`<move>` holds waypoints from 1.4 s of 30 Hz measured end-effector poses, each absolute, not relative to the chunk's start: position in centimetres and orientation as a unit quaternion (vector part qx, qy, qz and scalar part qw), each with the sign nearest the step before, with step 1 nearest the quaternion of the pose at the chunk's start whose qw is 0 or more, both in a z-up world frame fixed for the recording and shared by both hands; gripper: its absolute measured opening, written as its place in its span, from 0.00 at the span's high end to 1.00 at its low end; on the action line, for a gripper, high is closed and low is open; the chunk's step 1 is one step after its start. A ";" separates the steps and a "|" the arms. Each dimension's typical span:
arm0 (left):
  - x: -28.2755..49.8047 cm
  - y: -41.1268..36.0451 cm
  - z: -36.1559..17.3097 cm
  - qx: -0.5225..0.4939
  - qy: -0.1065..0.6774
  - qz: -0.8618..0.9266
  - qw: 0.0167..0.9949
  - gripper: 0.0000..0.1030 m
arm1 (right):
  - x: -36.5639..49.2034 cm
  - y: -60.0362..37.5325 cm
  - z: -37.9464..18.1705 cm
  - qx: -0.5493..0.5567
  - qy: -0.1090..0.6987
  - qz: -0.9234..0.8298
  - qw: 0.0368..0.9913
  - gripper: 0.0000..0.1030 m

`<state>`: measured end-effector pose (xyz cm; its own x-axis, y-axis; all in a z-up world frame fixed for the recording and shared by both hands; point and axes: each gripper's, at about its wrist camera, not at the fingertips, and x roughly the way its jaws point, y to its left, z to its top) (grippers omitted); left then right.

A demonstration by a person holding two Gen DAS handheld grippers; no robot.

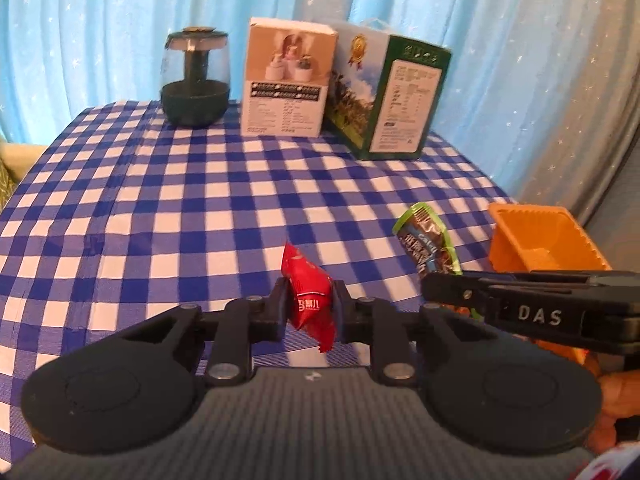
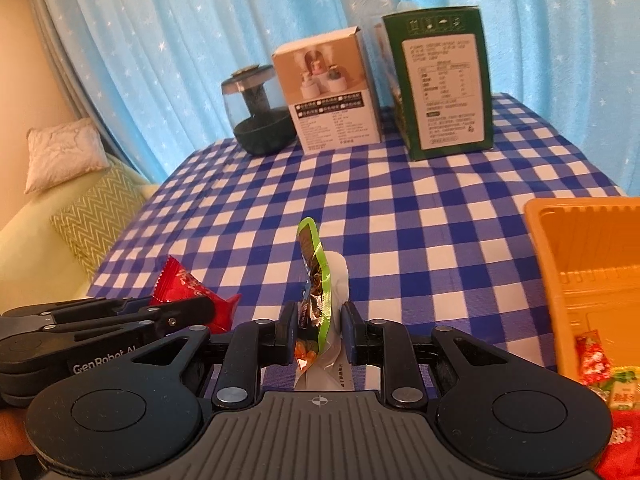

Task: Organize snacks
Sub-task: 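Carry both held packets over the orange tray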

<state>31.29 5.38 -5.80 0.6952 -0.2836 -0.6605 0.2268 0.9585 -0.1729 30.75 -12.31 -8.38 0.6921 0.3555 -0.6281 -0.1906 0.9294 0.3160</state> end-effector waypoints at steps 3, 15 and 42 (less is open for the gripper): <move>30.8 4.3 -4.8 -0.039 0.355 -0.151 0.921 0.81 | 30.1 -13.1 -7.9 0.121 0.358 0.142 0.915 0.77; 29.2 -0.5 -1.8 -0.042 0.328 -0.198 0.923 0.81 | 26.8 -18.4 -6.0 0.140 0.328 0.082 0.931 0.77; 26.5 -12.1 0.7 -0.030 0.310 -0.301 0.902 0.81 | 18.0 -31.1 -3.9 0.182 0.263 -0.072 0.945 0.77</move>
<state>26.48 -12.06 0.71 0.6273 -0.5606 -0.5405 0.5239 0.8174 -0.2398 17.99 -31.14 -3.93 0.8510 -0.0405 -0.5237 0.2325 0.9230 0.3065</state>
